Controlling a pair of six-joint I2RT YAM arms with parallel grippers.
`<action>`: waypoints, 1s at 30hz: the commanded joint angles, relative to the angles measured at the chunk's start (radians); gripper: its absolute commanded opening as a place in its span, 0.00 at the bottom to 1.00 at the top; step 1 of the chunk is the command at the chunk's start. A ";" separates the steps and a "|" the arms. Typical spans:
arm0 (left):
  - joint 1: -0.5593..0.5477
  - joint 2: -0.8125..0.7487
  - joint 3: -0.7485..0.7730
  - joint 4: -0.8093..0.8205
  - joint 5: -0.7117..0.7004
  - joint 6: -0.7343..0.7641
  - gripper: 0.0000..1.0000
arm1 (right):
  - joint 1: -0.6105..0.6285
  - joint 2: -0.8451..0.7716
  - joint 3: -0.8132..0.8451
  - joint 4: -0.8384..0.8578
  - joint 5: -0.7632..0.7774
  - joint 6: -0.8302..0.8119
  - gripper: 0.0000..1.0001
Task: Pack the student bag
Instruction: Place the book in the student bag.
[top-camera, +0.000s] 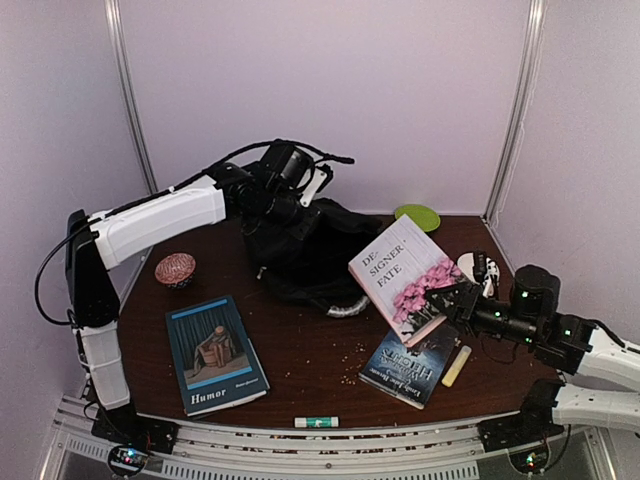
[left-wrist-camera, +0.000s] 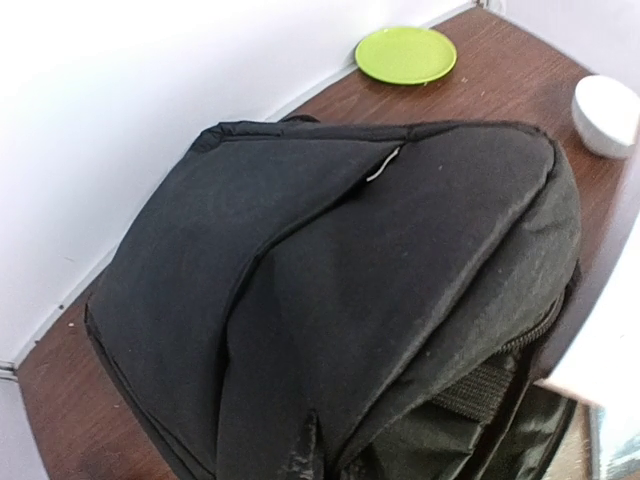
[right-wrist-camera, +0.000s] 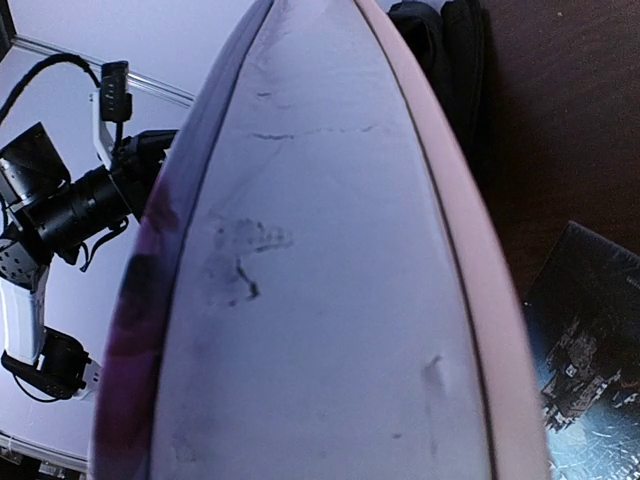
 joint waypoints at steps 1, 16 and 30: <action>-0.004 -0.064 0.023 0.171 0.053 -0.110 0.00 | 0.001 0.018 -0.047 0.183 -0.051 0.112 0.31; -0.028 -0.108 -0.075 0.310 0.069 -0.247 0.00 | 0.005 0.323 -0.044 0.487 -0.117 0.349 0.32; -0.073 -0.210 -0.196 0.412 0.086 -0.299 0.00 | 0.008 0.675 0.131 0.687 -0.142 0.441 0.32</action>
